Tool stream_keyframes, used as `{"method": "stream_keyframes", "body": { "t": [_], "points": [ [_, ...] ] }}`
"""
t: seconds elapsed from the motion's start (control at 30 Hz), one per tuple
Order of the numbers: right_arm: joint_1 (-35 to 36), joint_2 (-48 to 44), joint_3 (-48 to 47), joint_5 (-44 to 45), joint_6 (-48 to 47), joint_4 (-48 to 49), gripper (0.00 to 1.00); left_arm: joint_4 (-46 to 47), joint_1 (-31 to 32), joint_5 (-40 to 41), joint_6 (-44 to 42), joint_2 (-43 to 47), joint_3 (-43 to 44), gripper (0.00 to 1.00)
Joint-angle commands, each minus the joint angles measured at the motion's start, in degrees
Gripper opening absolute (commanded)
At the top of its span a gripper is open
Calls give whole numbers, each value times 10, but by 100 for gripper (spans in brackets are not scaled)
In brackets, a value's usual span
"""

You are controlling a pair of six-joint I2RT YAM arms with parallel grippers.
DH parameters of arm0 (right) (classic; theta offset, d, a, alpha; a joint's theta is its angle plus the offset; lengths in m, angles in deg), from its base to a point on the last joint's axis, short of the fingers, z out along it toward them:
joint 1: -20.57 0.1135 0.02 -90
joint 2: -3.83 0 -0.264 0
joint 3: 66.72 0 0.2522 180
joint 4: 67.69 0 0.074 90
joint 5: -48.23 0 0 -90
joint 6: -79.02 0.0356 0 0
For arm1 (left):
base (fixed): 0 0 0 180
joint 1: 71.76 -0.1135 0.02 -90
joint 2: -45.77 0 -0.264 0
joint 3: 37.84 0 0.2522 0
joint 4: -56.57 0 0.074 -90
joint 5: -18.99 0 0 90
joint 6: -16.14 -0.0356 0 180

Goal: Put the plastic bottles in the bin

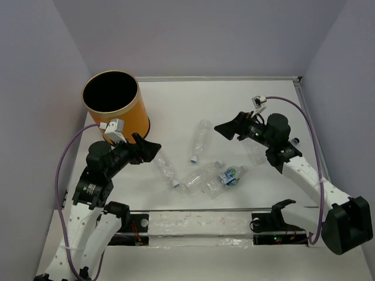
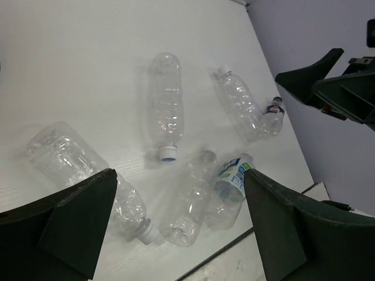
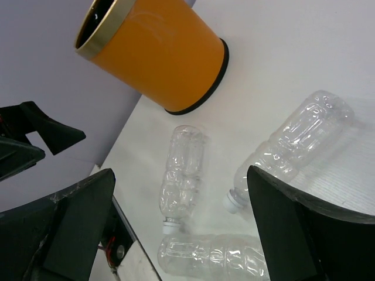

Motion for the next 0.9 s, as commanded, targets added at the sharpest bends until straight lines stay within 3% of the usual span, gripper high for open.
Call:
{"method": "stream_keyframes", "body": {
  "t": [0.0, 0.27, 0.43, 0.63, 0.87],
  "points": [
    [0, -12, 2, 33, -29, -12, 100, -77, -2, 30, 1, -34, 34, 99],
    [0, -12, 6, 72, -36, -15, 98, -144, -2, 96, 24, -106, 25, 93],
    [0, -5, 3, 75, -43, -24, 98, -102, 9, 109, 66, -157, -19, 98],
    [5, 4, 7, 80, -48, -25, 98, -79, 76, 265, 142, -206, -39, 99],
    [5, 32, 6, 75, -51, -24, 98, 32, 94, 316, 183, -262, -88, 99]
  ]
}}
